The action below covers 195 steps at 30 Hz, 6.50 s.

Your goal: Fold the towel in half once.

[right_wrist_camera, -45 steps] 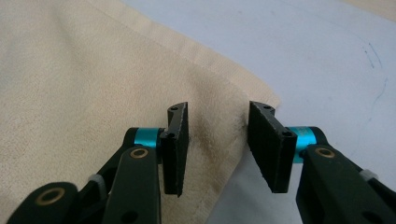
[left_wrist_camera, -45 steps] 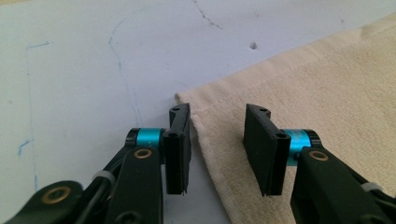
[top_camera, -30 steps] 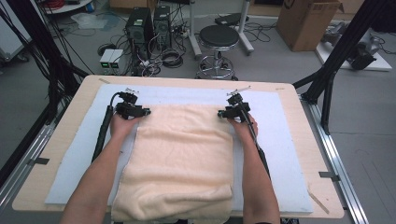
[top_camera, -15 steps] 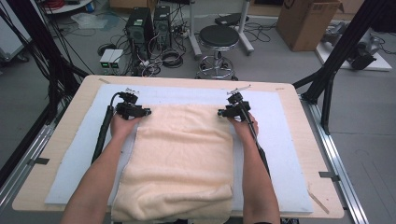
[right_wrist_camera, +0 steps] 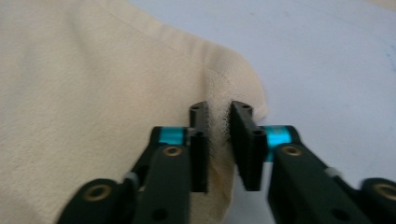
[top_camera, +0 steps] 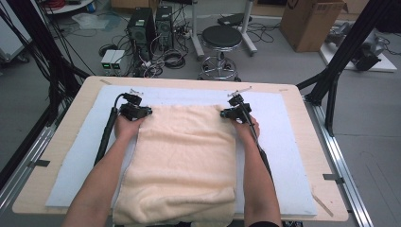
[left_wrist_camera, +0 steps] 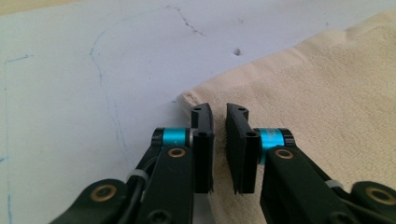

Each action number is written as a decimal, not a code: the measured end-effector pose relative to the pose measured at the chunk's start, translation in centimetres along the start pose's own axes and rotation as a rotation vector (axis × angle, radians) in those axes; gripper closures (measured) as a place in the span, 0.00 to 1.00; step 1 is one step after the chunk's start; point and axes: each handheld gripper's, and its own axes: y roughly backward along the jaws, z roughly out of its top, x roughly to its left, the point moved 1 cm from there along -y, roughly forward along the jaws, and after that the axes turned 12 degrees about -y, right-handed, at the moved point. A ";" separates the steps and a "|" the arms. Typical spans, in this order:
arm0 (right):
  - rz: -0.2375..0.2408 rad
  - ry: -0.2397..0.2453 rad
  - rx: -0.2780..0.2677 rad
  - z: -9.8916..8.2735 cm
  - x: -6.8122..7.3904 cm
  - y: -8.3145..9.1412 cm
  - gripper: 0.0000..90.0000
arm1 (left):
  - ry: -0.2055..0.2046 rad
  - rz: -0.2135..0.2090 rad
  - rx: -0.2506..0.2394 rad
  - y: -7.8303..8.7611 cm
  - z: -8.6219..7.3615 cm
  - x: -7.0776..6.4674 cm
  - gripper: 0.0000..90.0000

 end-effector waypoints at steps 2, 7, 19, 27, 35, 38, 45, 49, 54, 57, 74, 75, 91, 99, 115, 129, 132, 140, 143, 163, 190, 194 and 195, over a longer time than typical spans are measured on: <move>0.013 -0.006 0.002 0.1 -0.1 0.0 0.94 | 0.008 -0.005 0.003 0.0 0.0 0.1 0.92; 0.006 -0.016 -0.002 0.8 -0.3 0.6 0.95 | -0.013 -0.002 0.006 0.1 0.5 0.1 0.94; 0.007 -0.027 -0.085 4.7 -1.1 3.5 0.95 | -0.059 0.035 -0.104 2.9 7.2 1.8 0.94; -0.001 0.015 -0.186 8.3 0.4 8.8 0.95 | -0.070 0.075 -0.207 6.7 10.4 2.2 0.94; -0.011 0.026 -0.230 10.5 0.3 10.3 0.95 | -0.073 0.081 -0.244 7.6 13.6 3.3 0.94; -0.015 0.014 -0.260 12.6 0.0 11.6 0.95 | -0.090 0.087 -0.269 8.5 16.5 3.8 0.94; -0.003 0.039 -0.357 16.7 1.1 16.4 0.95 | -0.110 0.105 -0.364 12.0 19.3 4.3 0.94; 0.022 0.046 -0.344 15.4 2.0 16.8 0.95 | -0.096 0.092 -0.383 13.0 17.6 3.8 0.94; 0.044 0.049 -0.318 13.2 3.0 17.0 0.95 | -0.087 0.062 -0.391 14.1 14.8 2.9 0.94; 0.084 0.054 -0.327 12.3 3.5 17.6 0.95 | -0.080 0.044 -0.416 14.9 13.6 2.5 0.94; 0.324 0.106 -0.299 5.3 4.6 18.0 0.95 | -0.164 -0.093 -0.466 17.1 7.0 -0.5 0.94; 0.330 0.111 -0.292 4.8 4.6 18.0 0.95 | -0.170 -0.101 -0.463 17.2 6.6 -0.7 0.94; 0.441 0.161 -0.303 -1.5 6.3 20.6 0.95 | -0.247 -0.163 -0.466 20.6 1.3 -3.9 0.94; 0.455 0.191 -0.300 -4.1 7.6 21.8 0.95 | -0.289 -0.179 -0.479 22.5 -1.2 -5.6 0.94; 0.497 0.247 -0.296 -9.1 10.5 23.4 0.95 | -0.324 -0.209 -0.522 25.4 -6.5 -8.4 0.93; 0.539 0.312 -0.282 -14.2 12.3 23.7 0.95 | -0.376 -0.228 -0.538 27.1 -11.2 -10.8 0.93; 0.550 0.321 -0.248 -15.7 12.6 23.1 0.95 | -0.380 -0.247 -0.525 27.0 -12.7 -11.3 0.93; 0.583 0.348 -0.165 -18.7 12.8 21.4 0.91 | -0.368 -0.316 -0.500 26.9 -15.8 -12.2 0.90; 0.620 0.380 -0.108 -19.6 13.1 21.2 0.79 | -0.370 -0.339 -0.519 27.5 -16.5 -12.4 0.72; 0.579 0.396 0.067 -18.1 14.1 15.9 0.61 | -0.290 -0.440 -0.281 19.7 -13.8 -10.6 0.50; 0.532 0.321 0.069 -17.7 13.7 13.8 0.59 | -0.318 -0.582 -0.297 24.8 -17.7 -12.6 0.86; 0.510 0.318 0.055 -17.4 13.5 14.1 0.58 | -0.310 -0.581 -0.341 26.3 -17.8 -13.1 0.66; 0.498 0.317 0.051 -17.3 13.4 14.1 0.58 | -0.314 -0.566 -0.339 26.3 -17.5 -13.1 0.64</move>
